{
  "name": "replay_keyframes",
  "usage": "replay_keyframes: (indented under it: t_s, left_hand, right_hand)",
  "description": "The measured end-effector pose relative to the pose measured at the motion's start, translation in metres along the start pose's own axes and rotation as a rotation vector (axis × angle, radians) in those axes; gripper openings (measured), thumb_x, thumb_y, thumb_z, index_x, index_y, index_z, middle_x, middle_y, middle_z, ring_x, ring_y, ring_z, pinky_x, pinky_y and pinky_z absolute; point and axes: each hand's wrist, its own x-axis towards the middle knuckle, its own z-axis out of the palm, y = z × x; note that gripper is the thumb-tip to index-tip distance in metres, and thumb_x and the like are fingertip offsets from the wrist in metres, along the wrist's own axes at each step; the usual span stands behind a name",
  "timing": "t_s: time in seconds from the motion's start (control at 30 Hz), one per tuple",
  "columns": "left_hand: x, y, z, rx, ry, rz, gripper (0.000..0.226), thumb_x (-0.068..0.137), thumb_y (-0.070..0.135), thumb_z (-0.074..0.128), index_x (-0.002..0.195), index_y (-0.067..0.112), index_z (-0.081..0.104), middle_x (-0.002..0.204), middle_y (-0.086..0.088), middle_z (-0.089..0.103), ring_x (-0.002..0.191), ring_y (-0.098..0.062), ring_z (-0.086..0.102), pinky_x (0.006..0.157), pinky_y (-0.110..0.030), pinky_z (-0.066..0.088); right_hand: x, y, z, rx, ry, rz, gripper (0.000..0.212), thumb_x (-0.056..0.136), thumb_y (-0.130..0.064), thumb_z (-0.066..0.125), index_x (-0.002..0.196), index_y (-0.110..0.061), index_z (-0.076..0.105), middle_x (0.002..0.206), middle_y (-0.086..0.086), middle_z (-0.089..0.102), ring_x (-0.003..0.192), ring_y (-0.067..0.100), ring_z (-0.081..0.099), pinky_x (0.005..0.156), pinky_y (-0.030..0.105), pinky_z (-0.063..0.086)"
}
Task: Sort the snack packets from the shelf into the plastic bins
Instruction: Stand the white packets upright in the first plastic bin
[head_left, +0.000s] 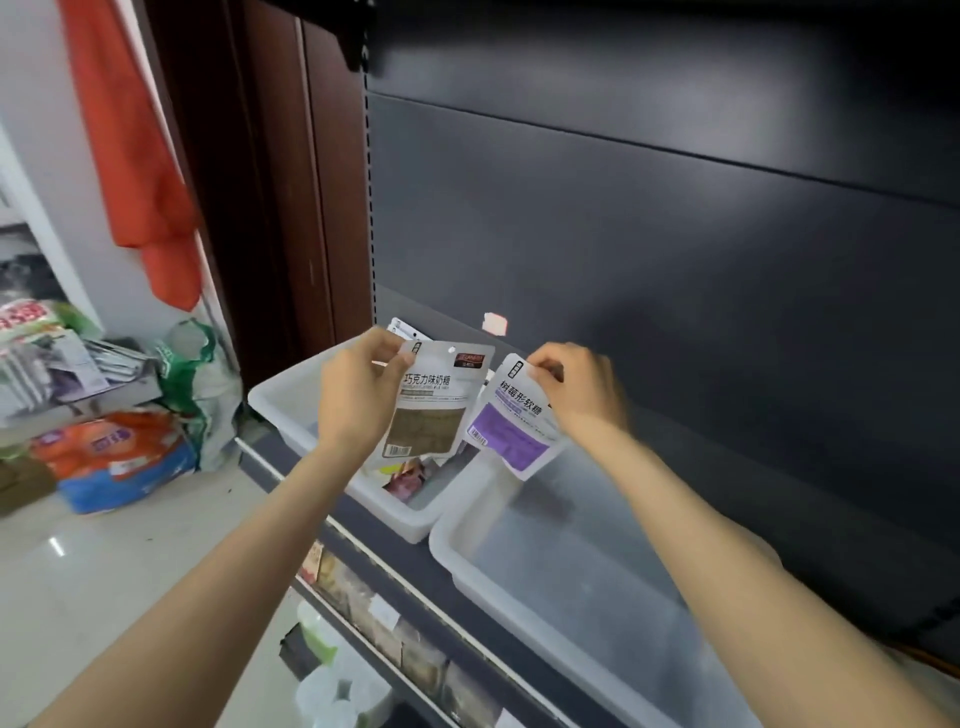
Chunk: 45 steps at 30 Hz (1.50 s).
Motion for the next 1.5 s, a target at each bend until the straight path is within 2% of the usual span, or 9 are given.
replay_keyframes:
  t_s: [0.07,0.27,0.5,0.67,0.8,0.97,1.1,1.27,1.5]
  left_hand:
    - [0.022,-0.017,-0.012,0.004,-0.006,-0.001,0.009,0.091,0.020,0.061,0.083,0.016,0.061,0.071,0.017,0.057,0.064,0.001,0.055,0.061,-0.012,0.039]
    - [0.097,-0.083,-0.043,-0.004,-0.121,-0.002,0.009,0.091,0.019,0.061,0.086,0.013,0.064,0.074,0.008,0.063,0.071,-0.014,0.061,0.073,-0.034,0.050]
    - [0.163,-0.154,-0.051,0.070,-0.350,-0.007,0.008,0.092,0.018,0.060,0.094,0.012,0.065,0.087,-0.004,0.067,0.082,-0.021,0.062,0.075,-0.032,0.047]
    - [0.184,-0.187,-0.034,0.080,-0.501,-0.017,0.011,0.092,0.012,0.058,0.100,0.011,0.065,0.082,-0.005,0.062,0.080,-0.024,0.059,0.069,-0.026,0.037]
    - [0.200,-0.211,-0.009,0.127,-0.605,-0.007,0.012,0.090,0.008,0.058,0.096,0.011,0.067,0.095,-0.008,0.071,0.094,-0.029,0.063,0.075,-0.031,0.046]
    - [0.228,-0.215,0.021,0.291,-0.685,-0.024,0.019,0.091,0.017,0.050,0.082,0.030,0.060,0.091,-0.007,0.069,0.079,-0.028,0.061,0.067,-0.032,0.047]
    - [0.237,-0.224,0.038,0.297,-0.663,-0.039,0.025,0.092,0.009,0.049,0.109,0.022,0.061,0.105,-0.010,0.067,0.091,-0.030,0.062,0.070,-0.035,0.047]
    - [0.232,-0.239,0.039,0.308,-0.771,0.002,0.065,0.089,0.005,0.059,0.143,0.025,0.029,0.137,-0.010,0.043,0.122,-0.032,0.048,0.091,-0.045,0.046]
    - [0.221,-0.233,0.013,0.398,-0.792,0.272,0.042,0.091,0.018,0.057,0.132,0.016,0.046,0.132,-0.012,0.047,0.115,-0.031,0.050,0.091,-0.042,0.045]
  right_hand:
    - [0.015,-0.017,0.021,0.002,-0.001,0.004,0.007,0.089,-0.022,0.061,0.088,-0.022,0.068,0.094,-0.003,0.068,0.089,0.023,0.062,0.074,0.039,0.052]
    - [0.053,-0.068,0.085,0.013,0.017,0.125,0.008,0.090,-0.019,0.061,0.090,-0.020,0.069,0.093,0.000,0.071,0.089,0.021,0.064,0.075,0.035,0.052]
    - [0.075,-0.102,0.148,-0.071,-0.011,0.318,0.012,0.093,-0.022,0.058,0.097,-0.021,0.069,0.101,0.001,0.071,0.096,0.027,0.063,0.081,0.038,0.051]
    - [0.081,-0.097,0.184,-0.108,-0.068,0.442,0.014,0.095,-0.023,0.055,0.101,-0.022,0.068,0.103,0.001,0.069,0.094,0.025,0.062,0.081,0.035,0.051]
    - [0.091,-0.077,0.208,-0.072,-0.106,0.520,0.016,0.094,-0.022,0.056,0.105,-0.022,0.068,0.107,0.002,0.069,0.095,0.024,0.062,0.082,0.038,0.052]
    - [0.104,-0.057,0.227,-0.165,-0.119,0.568,0.020,0.095,-0.018,0.053,0.110,-0.021,0.067,0.111,0.007,0.068,0.101,0.029,0.062,0.083,0.038,0.051]
    - [0.110,-0.054,0.237,-0.168,-0.120,0.544,0.027,0.096,-0.010,0.050,0.119,-0.015,0.063,0.120,0.007,0.065,0.111,0.026,0.059,0.092,0.037,0.048]
    - [0.108,-0.058,0.248,-0.154,-0.195,0.509,0.038,0.095,-0.008,0.050,0.133,-0.014,0.053,0.137,0.005,0.052,0.125,0.022,0.049,0.105,0.034,0.039]
    - [0.081,-0.080,0.243,-0.165,-0.038,0.479,0.034,0.094,-0.012,0.053,0.128,-0.013,0.056,0.134,0.004,0.051,0.126,0.021,0.040,0.101,0.026,0.031]
